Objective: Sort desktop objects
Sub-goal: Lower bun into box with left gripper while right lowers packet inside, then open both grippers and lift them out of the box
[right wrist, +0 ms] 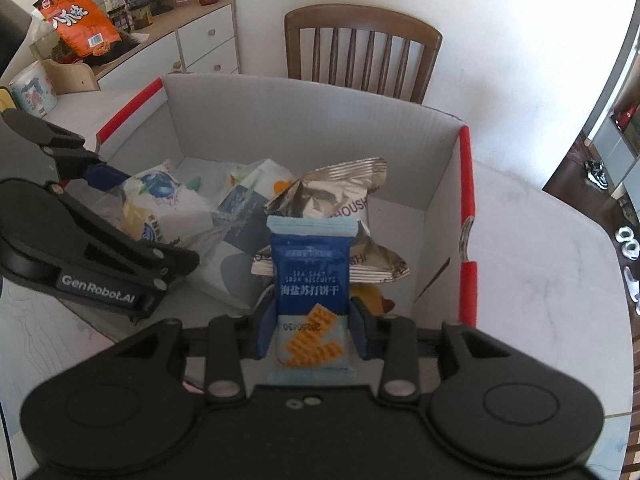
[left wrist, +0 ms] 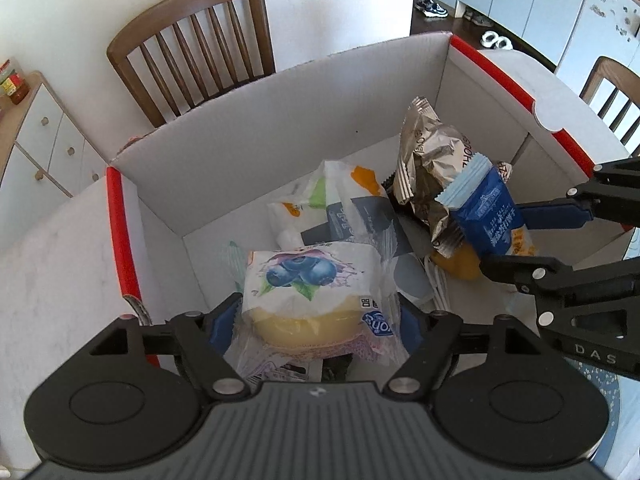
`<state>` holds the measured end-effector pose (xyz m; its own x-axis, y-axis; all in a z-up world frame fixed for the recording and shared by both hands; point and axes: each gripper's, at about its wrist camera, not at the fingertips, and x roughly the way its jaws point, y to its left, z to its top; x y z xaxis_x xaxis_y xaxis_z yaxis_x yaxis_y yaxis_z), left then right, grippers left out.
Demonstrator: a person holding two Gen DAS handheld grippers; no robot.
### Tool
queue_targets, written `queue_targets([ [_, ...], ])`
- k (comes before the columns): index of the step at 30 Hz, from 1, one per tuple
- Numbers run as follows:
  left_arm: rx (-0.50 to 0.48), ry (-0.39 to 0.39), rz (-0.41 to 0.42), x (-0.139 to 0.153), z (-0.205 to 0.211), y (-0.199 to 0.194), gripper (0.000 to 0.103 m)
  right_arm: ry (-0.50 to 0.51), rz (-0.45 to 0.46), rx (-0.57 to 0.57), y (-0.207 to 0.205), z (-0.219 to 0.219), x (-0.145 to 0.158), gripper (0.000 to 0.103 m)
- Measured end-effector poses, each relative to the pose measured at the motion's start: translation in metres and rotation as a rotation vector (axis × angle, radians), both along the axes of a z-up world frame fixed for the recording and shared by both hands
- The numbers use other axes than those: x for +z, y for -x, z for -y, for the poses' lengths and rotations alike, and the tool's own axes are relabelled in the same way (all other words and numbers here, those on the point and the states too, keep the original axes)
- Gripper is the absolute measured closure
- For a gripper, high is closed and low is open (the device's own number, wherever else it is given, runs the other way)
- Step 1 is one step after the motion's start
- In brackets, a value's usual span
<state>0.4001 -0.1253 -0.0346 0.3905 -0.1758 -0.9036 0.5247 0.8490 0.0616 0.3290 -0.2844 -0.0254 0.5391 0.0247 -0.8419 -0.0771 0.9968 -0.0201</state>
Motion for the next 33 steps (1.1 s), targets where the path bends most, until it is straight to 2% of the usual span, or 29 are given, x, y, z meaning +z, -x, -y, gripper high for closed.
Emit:
queue_targets([
  [6,0.0,-0.016,-0.017,-0.005,0.001,-0.001,0.015,0.005,-0.002,0.0,0.0,0.0,0.001,0.061],
  [8,-0.006,-0.028,-0.008,-0.006,0.002,0.0,0.01,0.003,0.002,0.004,0.001,0.001,0.002,0.059],
  [10,-0.008,-0.032,-0.002,-0.005,0.002,0.002,0.001,0.007,0.005,0.001,0.002,0.002,0.003,0.057],
  [11,-0.005,-0.027,-0.002,-0.004,0.002,0.002,0.001,0.003,0.006,0.0,0.002,0.003,0.004,0.056],
  [13,0.008,-0.017,0.004,-0.001,0.001,0.003,0.001,-0.006,0.013,-0.001,0.004,0.005,0.007,0.042],
  [15,0.018,-0.005,0.005,0.001,-0.002,0.002,0.001,-0.008,0.026,0.001,0.006,0.006,0.011,0.038],
  [22,0.034,0.039,0.007,0.015,-0.009,0.007,0.001,-0.013,0.042,-0.004,0.01,0.005,0.021,0.038],
  [33,0.028,0.094,0.065,0.044,-0.013,0.026,0.001,-0.012,0.08,0.007,0.026,0.005,0.043,0.038],
])
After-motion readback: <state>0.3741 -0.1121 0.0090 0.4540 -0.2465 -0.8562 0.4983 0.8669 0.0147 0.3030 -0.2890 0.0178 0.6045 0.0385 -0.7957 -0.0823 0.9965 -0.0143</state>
